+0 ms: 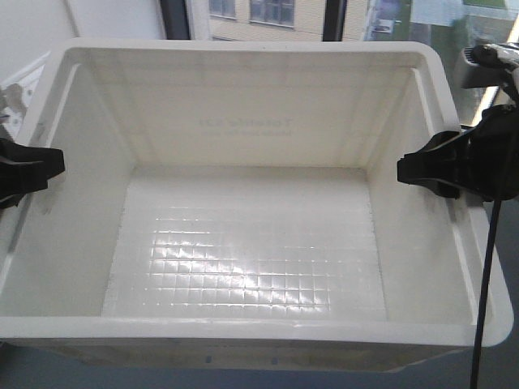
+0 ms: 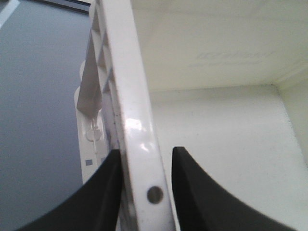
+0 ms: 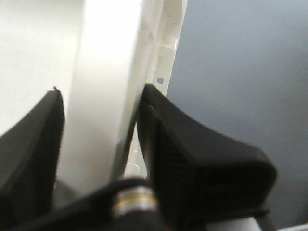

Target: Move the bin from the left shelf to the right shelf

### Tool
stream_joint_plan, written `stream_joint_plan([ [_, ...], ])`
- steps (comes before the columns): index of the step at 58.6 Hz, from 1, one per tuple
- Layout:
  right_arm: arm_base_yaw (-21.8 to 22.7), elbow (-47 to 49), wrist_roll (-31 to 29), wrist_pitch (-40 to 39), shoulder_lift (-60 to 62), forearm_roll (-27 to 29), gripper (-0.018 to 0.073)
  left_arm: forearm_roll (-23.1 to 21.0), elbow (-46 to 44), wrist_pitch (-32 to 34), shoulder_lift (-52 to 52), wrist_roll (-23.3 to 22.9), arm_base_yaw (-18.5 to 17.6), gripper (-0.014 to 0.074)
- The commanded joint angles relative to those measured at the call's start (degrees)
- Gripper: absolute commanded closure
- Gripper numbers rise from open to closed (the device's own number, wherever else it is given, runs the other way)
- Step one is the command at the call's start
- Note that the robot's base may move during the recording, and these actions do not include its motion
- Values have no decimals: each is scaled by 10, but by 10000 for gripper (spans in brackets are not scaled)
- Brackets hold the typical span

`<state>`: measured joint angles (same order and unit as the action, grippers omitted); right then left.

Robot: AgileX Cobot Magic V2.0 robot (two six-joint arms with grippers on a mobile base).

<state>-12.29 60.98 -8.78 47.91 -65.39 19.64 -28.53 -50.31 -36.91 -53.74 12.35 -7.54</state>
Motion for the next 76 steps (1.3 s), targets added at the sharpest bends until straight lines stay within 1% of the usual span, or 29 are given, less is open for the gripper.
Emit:
stream_joint_plan([
  [1, -2, 25, -23, -46, 17, 49, 564, -48, -23, 52, 14, 20, -6, 596],
  [76, -2, 25, -23, -46, 17, 49, 564, -48, -23, 52, 14, 20, -6, 596],
])
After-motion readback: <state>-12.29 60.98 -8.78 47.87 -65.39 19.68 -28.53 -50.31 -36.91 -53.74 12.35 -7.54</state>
